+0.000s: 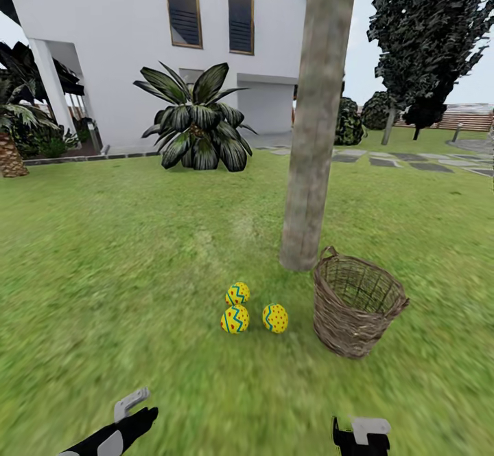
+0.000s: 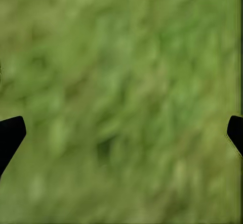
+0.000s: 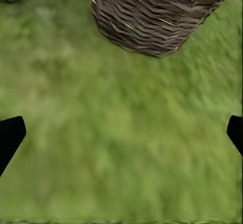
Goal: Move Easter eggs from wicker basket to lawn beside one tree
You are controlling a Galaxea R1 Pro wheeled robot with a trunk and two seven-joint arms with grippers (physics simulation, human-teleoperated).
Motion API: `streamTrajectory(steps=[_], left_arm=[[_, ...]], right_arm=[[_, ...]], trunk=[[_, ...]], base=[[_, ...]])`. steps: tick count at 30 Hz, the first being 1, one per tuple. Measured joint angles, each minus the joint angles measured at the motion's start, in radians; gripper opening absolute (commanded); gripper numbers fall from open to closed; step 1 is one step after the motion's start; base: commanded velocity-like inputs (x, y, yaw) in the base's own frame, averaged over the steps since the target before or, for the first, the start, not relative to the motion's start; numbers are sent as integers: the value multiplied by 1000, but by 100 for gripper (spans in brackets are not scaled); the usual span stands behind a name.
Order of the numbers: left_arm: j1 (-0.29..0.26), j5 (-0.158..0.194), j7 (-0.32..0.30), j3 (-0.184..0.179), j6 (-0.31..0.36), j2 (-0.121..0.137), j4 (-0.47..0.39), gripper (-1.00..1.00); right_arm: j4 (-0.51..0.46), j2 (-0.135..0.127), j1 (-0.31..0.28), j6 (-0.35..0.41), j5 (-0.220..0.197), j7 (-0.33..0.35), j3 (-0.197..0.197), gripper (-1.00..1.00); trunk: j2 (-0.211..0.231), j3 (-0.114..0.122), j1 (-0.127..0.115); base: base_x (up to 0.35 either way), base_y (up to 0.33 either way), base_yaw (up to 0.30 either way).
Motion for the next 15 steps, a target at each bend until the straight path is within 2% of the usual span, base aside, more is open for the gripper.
streamTrajectory(steps=[3,4,5,6,7,10,12,15], left_arm=[[42,-1,1,0,-1,1,1,100],[100,-2,1,0,-48,2,0,100],[144,-3,1,-1,-82,0,1,100],[148,-3,1,-2,-102,-1,0,100],[176,-5,2,-3,-163,-3,1,100],[210,-10,1,-5,-253,-4,0,100],[217,-18,2,-7,-275,-17,0,100],[221,-63,5,-7,-290,-34,0,100]], right_arm=[[56,2,1,-23,-2,0,-1,100],[106,5,4,-112,-4,-1,-3,100],[113,7,5,-126,-2,-2,1,100],[115,8,5,-130,-2,-2,1,100],[118,15,6,-138,-1,-2,2,100],[121,38,8,-145,2,-6,3,100],[122,51,9,-147,2,-7,2,100],[123,58,9,-147,0,-7,1,100]], trunk=[[1,16,-1],[1,22,-2],[1,27,-2],[1,32,-3],[2,38,-3],[2,54,-4],[3,65,-5],[4,80,-7]], base=[[0,0,1],[0,0,23],[0,0,32],[0,0,50],[0,0,56],[0,0,114],[0,0,169],[0,0,195]])
